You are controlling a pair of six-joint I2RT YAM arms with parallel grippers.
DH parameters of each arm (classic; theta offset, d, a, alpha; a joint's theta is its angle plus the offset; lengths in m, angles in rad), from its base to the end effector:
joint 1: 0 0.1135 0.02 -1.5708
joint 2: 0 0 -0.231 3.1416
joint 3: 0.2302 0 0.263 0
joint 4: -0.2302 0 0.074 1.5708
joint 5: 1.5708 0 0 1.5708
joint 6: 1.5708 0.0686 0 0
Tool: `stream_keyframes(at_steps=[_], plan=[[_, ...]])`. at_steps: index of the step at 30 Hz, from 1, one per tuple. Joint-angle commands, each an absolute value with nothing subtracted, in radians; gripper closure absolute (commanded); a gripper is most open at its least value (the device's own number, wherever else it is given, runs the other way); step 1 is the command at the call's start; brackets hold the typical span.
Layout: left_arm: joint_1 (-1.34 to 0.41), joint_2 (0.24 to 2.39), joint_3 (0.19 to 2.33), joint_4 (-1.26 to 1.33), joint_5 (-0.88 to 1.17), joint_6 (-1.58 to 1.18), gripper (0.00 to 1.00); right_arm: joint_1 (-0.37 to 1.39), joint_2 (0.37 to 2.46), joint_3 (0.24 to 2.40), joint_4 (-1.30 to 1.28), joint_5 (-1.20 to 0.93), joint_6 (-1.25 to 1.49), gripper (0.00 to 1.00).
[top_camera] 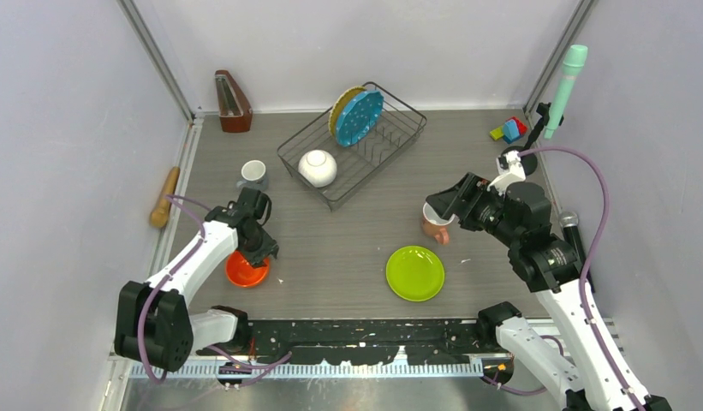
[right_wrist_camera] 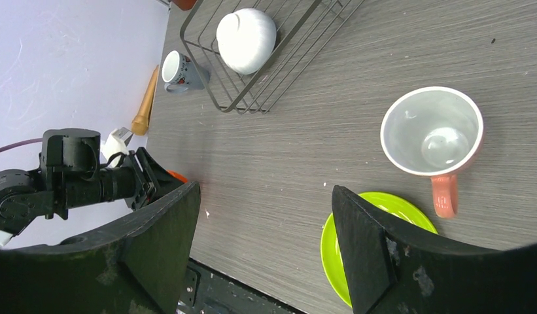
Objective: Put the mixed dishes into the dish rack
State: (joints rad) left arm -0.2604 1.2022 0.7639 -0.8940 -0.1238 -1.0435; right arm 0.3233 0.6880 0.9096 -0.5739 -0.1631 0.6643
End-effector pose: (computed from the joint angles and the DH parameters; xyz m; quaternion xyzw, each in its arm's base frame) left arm 0.2222 -0.0504 0.1366 -0.3850 0.9132 -0.0232 0.1317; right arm 0.1967 0.0776 0.3261 0.0928 0.8134 0.3292 0.4706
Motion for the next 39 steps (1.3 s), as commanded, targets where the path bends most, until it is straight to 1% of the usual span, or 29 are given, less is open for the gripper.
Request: stream_keyframes(at_steps=[1, 2, 4, 5, 7, 10, 12, 14, 17, 19, 23, 26, 30, 33, 39], plan=[[-0.259, 1.202, 0.759, -0.841, -0.158, -1.034, 0.73, 0.322, 0.707, 0.943, -0.553, -0.178, 0.667, 0.21], [-0.260, 1.199, 0.758, -0.841, -0.160, -1.033, 0.84, 0.322, 0.715, 0.946, -0.551, -0.183, 0.668, 0.21], [-0.259, 1.193, 0.760, -0.840, -0.153, -1.026, 0.92, 0.322, 0.723, 0.949, -0.546, -0.190, 0.668, 0.21], [-0.259, 1.187, 0.767, -0.842, -0.142, -1.010, 0.97, 0.322, 0.727, 0.949, -0.544, -0.191, 0.670, 0.21], [-0.259, 1.171, 0.794, -0.862, -0.125, -0.980, 1.00, 0.322, 0.731, 0.948, -0.542, -0.195, 0.674, 0.21], [-0.259, 1.116, 0.826, -0.904, -0.115, -0.972, 1.00, 0.322, 0.730, 0.936, -0.535, -0.201, 0.687, 0.21], [-0.259, 1.077, 0.841, -0.884, -0.053, -0.944, 1.00, 0.322, 0.731, 0.923, -0.521, -0.214, 0.694, 0.21], [-0.259, 1.044, 0.857, -0.834, 0.077, -0.904, 1.00, 0.322, 0.741, 0.910, -0.499, -0.242, 0.702, 0.20], [-0.259, 1.004, 0.874, -0.720, 0.349, -0.870, 1.00, 0.322, 0.777, 0.897, -0.473, -0.297, 0.710, 0.19], [-0.259, 0.979, 0.890, -0.666, 0.431, -0.888, 1.00, 0.323, 0.804, 0.895, -0.455, -0.337, 0.717, 0.16], [-0.259, 0.972, 0.951, -0.651, 0.483, -0.901, 1.00, 0.324, 0.845, 0.887, -0.360, -0.451, 0.727, 0.11], [-0.260, 0.988, 0.991, -0.617, 0.561, -0.948, 1.00, 0.334, 0.880, 0.895, -0.299, -0.491, 0.710, 0.05], [-0.261, 0.994, 1.014, -0.528, 0.642, -1.041, 1.00, 0.384, 0.933, 0.918, -0.245, -0.521, 0.680, 0.05], [-0.261, 0.980, 1.034, -0.505, 0.634, -1.096, 1.00, 0.474, 0.988, 0.954, -0.236, -0.504, 0.626, 0.05], [-0.264, 0.977, 1.041, -0.395, 0.669, -1.219, 1.00, 0.633, 1.080, 1.022, -0.230, -0.372, 0.541, 0.05]])
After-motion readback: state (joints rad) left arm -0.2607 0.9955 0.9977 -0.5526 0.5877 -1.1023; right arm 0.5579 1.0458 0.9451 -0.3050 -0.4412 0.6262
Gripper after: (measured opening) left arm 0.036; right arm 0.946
